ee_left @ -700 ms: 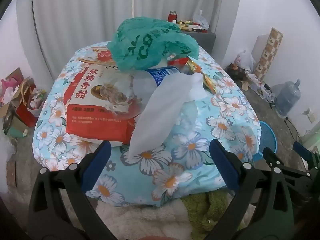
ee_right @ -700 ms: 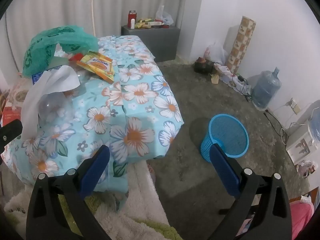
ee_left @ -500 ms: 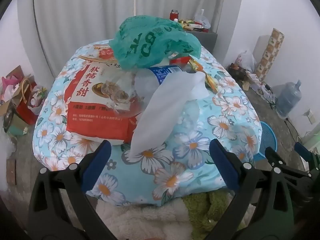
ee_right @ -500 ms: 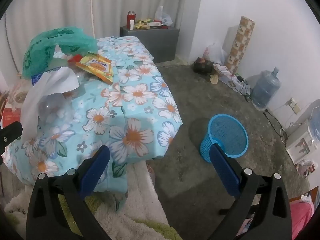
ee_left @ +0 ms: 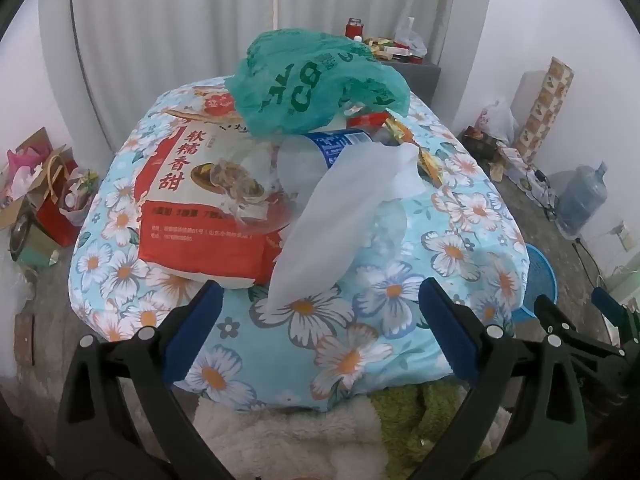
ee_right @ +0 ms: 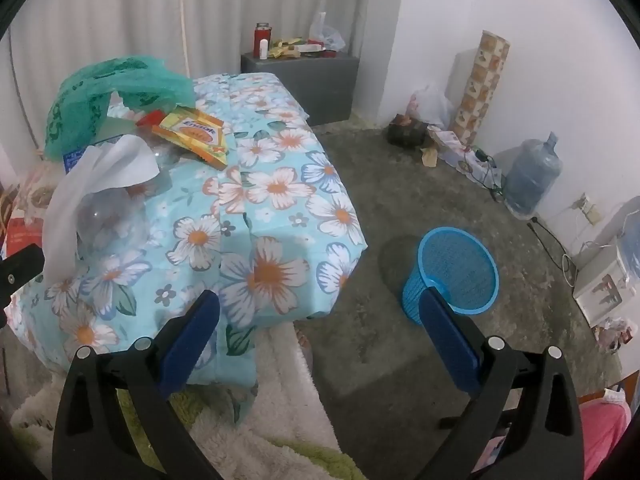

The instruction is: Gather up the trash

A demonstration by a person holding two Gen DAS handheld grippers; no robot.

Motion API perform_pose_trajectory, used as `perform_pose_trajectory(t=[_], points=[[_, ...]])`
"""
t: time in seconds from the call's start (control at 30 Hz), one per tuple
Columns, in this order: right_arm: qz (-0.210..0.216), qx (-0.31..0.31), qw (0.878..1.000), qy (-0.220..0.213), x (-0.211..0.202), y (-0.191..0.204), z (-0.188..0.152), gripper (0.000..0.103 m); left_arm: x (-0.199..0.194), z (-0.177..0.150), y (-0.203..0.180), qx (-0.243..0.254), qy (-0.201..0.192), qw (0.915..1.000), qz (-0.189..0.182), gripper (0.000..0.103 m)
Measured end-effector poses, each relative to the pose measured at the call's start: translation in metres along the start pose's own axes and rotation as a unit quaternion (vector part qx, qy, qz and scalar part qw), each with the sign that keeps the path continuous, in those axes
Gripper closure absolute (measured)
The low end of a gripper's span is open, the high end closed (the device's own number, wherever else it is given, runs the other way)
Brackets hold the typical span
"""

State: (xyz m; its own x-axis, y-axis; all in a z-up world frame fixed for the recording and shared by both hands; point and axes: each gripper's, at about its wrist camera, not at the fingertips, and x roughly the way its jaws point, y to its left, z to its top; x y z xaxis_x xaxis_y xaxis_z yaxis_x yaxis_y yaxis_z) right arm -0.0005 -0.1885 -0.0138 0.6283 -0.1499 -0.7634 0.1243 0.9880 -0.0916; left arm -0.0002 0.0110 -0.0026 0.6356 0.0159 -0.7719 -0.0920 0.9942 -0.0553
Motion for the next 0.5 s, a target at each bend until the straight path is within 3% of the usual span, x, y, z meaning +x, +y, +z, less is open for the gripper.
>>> perform_pose_trajectory(t=[0.5], points=[[0.002, 0.005, 1.000, 0.004, 0.0019, -0.0014, 0.0005, 0.006, 0.0024, -0.0007, -0.0008, -0.003, 0.006, 1.0000, 0.004, 0.009]])
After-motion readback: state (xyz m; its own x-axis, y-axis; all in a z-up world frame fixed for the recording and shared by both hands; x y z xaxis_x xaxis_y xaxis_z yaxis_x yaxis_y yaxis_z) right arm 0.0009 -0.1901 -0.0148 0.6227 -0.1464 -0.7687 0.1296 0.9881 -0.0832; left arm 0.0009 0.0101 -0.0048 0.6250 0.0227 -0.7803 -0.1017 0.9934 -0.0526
